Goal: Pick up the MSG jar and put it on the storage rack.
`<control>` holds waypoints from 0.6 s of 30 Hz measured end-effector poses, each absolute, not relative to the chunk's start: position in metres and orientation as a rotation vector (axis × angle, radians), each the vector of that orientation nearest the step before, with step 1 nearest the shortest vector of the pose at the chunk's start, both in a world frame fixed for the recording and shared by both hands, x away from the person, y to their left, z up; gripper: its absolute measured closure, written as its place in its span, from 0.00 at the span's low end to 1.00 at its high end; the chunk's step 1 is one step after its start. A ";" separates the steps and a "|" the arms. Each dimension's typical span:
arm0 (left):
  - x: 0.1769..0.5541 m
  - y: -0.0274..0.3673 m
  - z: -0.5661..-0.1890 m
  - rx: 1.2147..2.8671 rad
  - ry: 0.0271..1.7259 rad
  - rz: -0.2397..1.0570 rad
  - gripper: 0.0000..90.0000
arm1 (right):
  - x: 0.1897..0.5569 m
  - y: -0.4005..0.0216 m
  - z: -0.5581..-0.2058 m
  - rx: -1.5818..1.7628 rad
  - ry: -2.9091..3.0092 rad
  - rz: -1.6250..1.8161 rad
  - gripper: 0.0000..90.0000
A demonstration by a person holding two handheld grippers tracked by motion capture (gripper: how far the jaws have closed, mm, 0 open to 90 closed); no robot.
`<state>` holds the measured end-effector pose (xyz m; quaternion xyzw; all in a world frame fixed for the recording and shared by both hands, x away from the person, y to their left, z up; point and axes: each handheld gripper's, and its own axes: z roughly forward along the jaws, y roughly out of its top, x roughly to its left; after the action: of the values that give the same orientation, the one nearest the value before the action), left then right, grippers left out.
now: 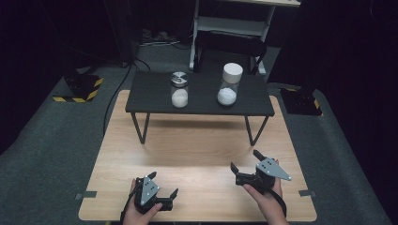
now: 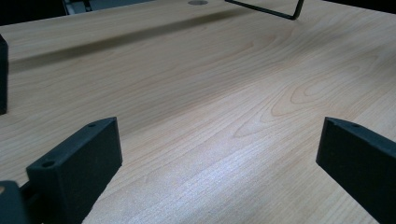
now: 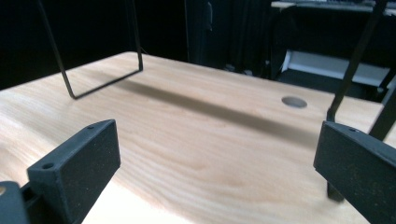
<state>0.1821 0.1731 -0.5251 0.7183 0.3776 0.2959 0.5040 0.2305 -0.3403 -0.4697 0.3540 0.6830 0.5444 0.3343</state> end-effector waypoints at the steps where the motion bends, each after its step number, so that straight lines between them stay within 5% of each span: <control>1: 0.182 0.173 -0.525 1.734 0.912 0.714 0.01 | 0.229 -0.342 -0.472 0.933 1.787 1.415 0.00; 18: 0.183 0.172 -0.525 1.734 0.911 0.714 0.01 | 0.217 -0.356 -0.497 0.996 1.857 1.307 0.00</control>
<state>0.1826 0.1722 -0.5251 0.7183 0.3774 0.2958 0.5041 0.2168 -0.3562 -0.4971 0.3800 0.7082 0.4984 0.3251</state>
